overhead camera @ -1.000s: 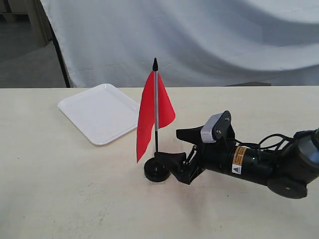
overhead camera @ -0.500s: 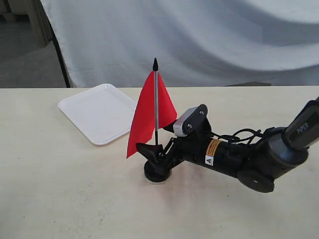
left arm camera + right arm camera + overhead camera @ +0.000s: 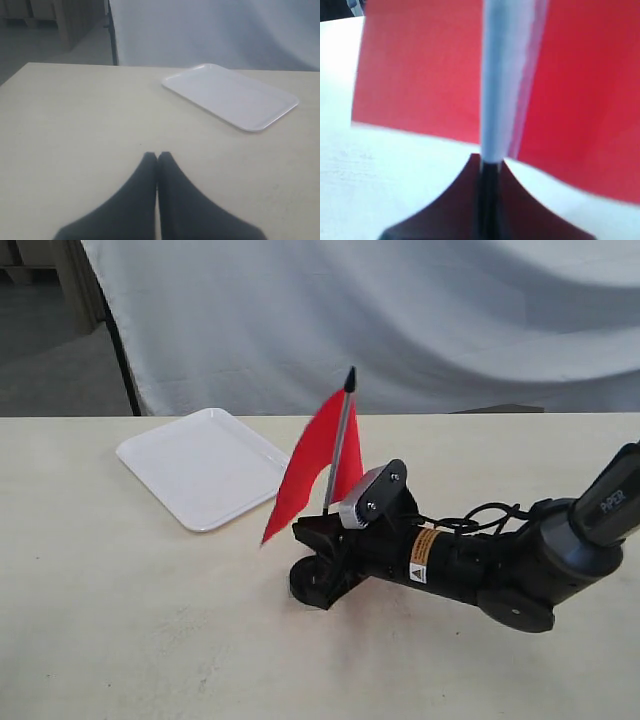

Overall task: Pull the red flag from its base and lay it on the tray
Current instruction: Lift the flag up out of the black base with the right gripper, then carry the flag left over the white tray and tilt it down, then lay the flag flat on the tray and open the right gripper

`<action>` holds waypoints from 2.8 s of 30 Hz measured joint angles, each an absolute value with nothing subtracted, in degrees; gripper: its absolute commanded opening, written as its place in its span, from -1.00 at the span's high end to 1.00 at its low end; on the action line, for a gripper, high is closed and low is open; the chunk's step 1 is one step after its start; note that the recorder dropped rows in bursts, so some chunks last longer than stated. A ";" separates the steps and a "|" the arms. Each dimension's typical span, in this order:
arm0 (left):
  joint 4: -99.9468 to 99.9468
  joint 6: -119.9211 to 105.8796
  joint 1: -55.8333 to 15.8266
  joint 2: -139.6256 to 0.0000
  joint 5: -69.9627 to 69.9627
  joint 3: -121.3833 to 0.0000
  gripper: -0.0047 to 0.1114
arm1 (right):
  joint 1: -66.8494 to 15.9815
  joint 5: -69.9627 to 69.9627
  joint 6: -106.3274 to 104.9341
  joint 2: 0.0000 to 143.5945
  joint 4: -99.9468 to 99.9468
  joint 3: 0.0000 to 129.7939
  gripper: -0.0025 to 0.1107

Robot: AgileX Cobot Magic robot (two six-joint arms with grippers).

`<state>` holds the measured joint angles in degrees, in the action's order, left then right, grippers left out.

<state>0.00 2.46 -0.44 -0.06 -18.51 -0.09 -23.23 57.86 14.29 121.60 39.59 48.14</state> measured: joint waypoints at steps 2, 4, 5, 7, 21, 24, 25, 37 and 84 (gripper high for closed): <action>0.00 2.46 -0.44 -0.06 -18.51 -0.09 0.92 | -23.37 54.46 17.35 119.48 39.59 48.02 0.97; 0.00 2.46 -0.44 -0.06 -18.51 -0.09 0.92 | -23.59 50.40 22.18 115.74 39.71 49.22 0.97; 0.00 2.46 -0.44 -0.06 -18.51 -0.09 0.92 | -23.93 47.58 24.18 114.04 39.58 50.44 0.97; 0.00 2.46 -0.44 -0.06 -18.51 -0.09 0.92 | -25.45 37.00 28.29 110.55 39.26 54.81 0.97; 0.00 2.46 -0.44 -0.06 -18.51 -0.09 0.92 | -40.93 -30.38 27.32 124.74 39.33 98.66 0.97; 0.00 2.46 -0.44 -0.06 -18.51 -0.09 0.92 | -42.18 -39.14 23.44 130.99 39.23 107.56 0.97; 0.00 2.46 -0.44 -0.06 -18.51 -0.09 0.92 | -42.45 -42.03 22.14 133.14 39.13 110.66 0.97; 0.00 2.46 -0.44 -0.06 -18.51 -0.09 0.92 | -42.93 -56.40 14.86 151.66 38.79 141.47 0.97; 0.00 2.46 -0.44 -0.06 -18.51 -0.09 0.92 | -43.27 -56.51 9.93 155.26 32.89 149.43 0.96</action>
<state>0.00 2.46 -0.44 -0.06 -18.51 -0.09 -43.27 -56.51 9.93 155.26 32.89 149.43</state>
